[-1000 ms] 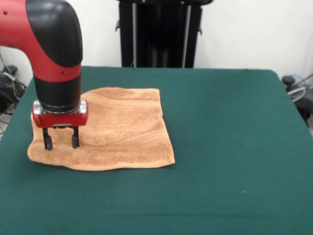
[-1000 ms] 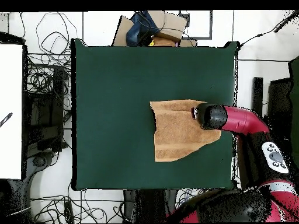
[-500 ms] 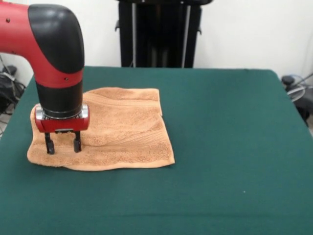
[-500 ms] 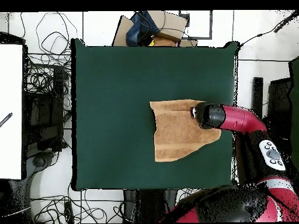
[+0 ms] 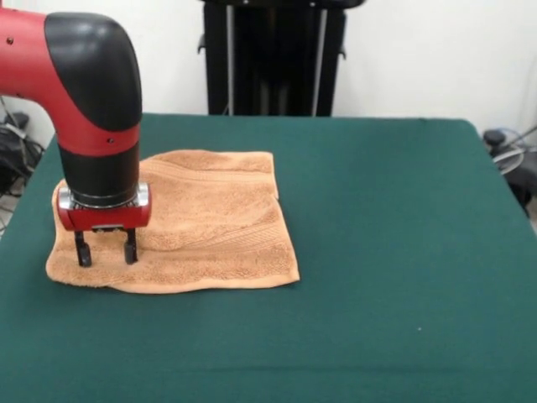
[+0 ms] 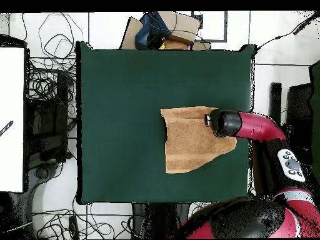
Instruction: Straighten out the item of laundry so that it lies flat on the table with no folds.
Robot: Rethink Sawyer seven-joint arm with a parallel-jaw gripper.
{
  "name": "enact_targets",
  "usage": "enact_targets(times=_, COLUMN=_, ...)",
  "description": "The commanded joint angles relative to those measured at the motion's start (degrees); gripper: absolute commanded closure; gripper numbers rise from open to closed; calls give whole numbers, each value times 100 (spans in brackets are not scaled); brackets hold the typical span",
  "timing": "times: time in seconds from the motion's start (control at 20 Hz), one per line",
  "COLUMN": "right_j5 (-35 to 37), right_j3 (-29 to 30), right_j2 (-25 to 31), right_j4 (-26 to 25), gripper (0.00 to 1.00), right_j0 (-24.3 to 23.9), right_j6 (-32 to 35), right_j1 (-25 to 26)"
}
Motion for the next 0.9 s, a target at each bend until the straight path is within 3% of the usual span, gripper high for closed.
enact_targets(times=0.05, right_j5=493, right_j3=185, right_j2=242, right_j4=42, gripper=0, right_j0=-58, right_j6=-217, right_j1=-345)
enact_targets(times=0.1, right_j5=746, right_j3=471, right_j2=283, right_j4=215, gripper=0, right_j0=-27, right_j6=-215, right_j1=-880)
enact_targets(times=0.25, right_j5=927, right_j3=612, right_j2=305, right_j4=298, gripper=0, right_j0=-49, right_j6=-247, right_j1=-1099)
enact_targets(times=0.9, right_j5=833, right_j3=311, right_j2=320, right_j4=172, gripper=0, right_j0=43, right_j6=-187, right_j1=-816)
